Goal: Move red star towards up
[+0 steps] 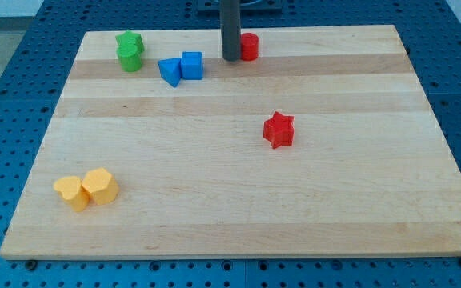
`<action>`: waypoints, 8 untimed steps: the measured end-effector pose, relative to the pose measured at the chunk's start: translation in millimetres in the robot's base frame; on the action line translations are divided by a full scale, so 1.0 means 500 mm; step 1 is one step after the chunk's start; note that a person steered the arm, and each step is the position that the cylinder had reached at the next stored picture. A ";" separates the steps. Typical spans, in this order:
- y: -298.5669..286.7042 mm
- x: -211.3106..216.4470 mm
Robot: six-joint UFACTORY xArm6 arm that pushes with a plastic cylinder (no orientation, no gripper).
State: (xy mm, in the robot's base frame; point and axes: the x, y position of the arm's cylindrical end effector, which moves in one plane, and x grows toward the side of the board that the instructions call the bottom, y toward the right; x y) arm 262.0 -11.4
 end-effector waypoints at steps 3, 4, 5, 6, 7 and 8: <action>0.045 0.056; 0.135 0.120; 0.202 0.218; 0.221 0.308; 0.221 0.390; 0.203 0.425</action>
State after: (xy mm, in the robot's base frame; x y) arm 474.7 90.1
